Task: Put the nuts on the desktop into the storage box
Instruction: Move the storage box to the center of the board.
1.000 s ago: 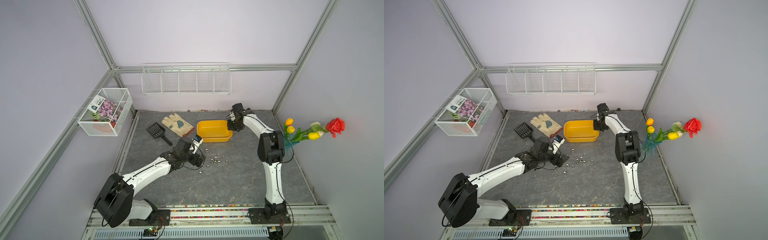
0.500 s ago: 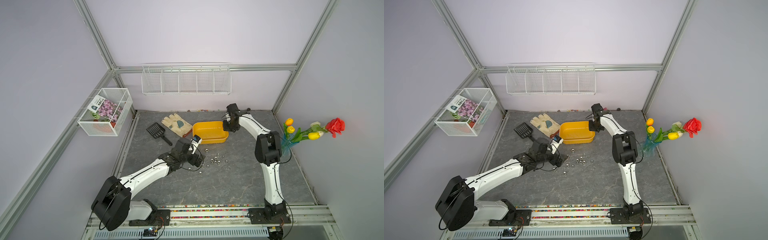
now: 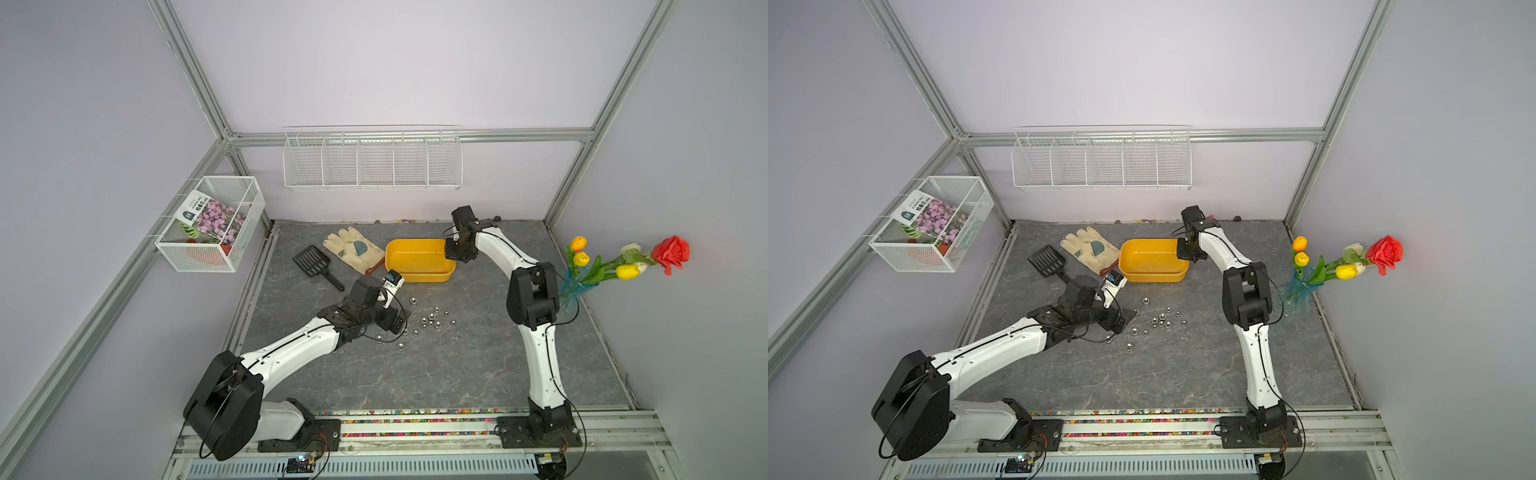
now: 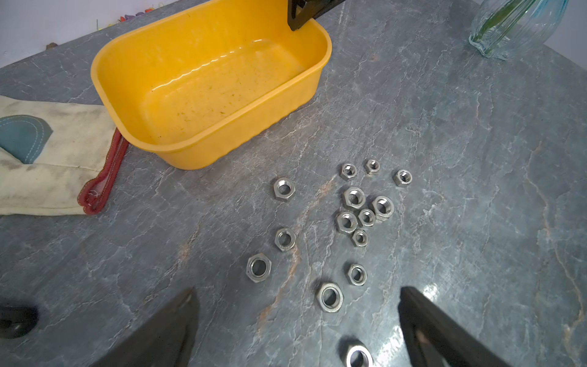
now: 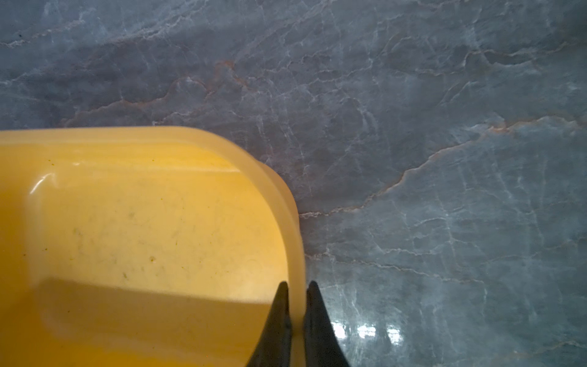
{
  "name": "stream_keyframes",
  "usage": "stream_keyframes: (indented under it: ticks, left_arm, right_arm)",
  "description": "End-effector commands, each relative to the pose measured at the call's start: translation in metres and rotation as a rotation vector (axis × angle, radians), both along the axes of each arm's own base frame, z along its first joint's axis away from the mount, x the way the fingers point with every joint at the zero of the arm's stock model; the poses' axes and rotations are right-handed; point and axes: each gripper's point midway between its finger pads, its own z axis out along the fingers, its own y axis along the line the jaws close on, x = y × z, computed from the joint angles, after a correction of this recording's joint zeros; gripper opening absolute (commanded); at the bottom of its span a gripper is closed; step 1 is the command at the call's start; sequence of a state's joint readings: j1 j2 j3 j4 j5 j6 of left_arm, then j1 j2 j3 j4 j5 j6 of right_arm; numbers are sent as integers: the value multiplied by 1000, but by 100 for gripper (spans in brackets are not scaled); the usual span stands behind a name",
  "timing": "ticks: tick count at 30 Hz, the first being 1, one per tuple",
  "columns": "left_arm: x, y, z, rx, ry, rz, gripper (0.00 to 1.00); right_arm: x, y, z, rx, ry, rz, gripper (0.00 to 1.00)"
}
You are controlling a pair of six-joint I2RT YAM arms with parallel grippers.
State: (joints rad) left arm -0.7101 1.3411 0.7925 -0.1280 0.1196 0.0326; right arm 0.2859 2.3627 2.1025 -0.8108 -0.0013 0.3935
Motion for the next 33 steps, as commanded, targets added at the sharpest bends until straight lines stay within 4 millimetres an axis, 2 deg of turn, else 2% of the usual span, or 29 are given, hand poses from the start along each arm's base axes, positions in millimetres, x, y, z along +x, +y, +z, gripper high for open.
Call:
stream_keyframes:
  ticks: [1, 2, 5, 8, 13, 18, 21, 24, 28, 33]
  left_arm:
    - [0, 0, -8, 23, -6, -7, 100]
    - [0, 0, -8, 24, -5, -6, 100]
    - [0, 0, -8, 22, -2, -6, 100]
    - [0, 0, -7, 18, -6, -9, 100]
    - [0, -1, -5, 16, -8, -10, 100]
    - [0, 0, -6, 19, -8, -5, 100]
    - [3, 2, -4, 26, -17, 7, 100]
    - [6, 7, -5, 47, -4, 46, 100]
    - [7, 14, -20, 101, 81, 111, 100]
    - [-1, 22, -48, 137, 231, 195, 98]
  right_arm:
    - [5, -2, 3, -7, -9, -17, 0]
    - [5, -1, 5, -5, -12, -13, 1]
    - [4, 0, 10, -3, -18, 0, 20]
    - [3, 2, 15, 5, -25, 18, 34]
    - [2, 6, 24, 14, -38, 46, 48]
    - [-6, 3, 42, -34, -57, 64, 53]
    - [-16, 2, 65, -84, -93, 87, 54]
    - [-37, 8, 86, -143, -124, 139, 55]
    - [-73, 35, 97, -185, -129, 248, 54]
    - [-120, 85, 77, -116, -58, 408, 51]
